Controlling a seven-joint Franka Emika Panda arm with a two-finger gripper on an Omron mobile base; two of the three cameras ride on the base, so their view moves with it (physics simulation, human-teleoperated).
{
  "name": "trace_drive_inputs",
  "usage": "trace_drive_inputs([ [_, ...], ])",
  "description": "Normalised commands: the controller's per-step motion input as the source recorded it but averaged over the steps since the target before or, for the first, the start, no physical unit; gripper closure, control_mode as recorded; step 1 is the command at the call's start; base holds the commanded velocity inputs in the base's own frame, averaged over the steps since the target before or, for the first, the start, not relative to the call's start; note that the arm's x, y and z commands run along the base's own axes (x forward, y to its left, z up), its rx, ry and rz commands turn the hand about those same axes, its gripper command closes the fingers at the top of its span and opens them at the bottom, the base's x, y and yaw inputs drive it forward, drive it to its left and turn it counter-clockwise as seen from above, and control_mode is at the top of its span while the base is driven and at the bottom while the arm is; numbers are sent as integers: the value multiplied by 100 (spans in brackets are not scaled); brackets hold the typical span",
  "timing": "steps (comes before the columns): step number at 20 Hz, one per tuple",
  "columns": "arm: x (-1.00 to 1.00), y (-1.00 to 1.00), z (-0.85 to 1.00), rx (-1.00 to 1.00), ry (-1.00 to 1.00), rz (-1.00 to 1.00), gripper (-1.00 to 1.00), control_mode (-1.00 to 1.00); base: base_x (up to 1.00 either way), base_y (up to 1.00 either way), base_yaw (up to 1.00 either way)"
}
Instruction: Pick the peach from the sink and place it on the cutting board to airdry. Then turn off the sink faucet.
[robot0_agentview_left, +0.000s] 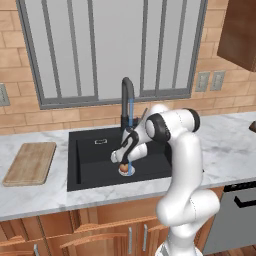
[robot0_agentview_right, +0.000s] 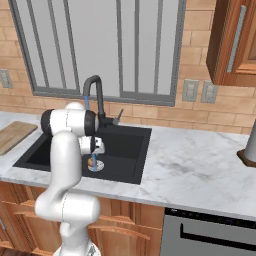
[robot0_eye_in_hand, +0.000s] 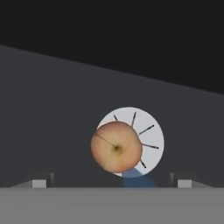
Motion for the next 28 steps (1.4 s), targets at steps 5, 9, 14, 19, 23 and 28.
trace_drive_inputs([
  [5,22,0,-13,0,0,0,-100,-100,0,0,0],
  [9,3,0,-15,0,0,0,-100,-100,0,0,0],
  [14,0,0,-12,0,0,0,-100,-100,0,0,0],
  [19,0,0,-8,0,0,0,-100,-100,0,0,0],
  [23,0,0,-5,0,0,0,-100,-100,0,0,0],
  [28,0,0,-5,0,0,0,-100,-100,0,0,0],
])
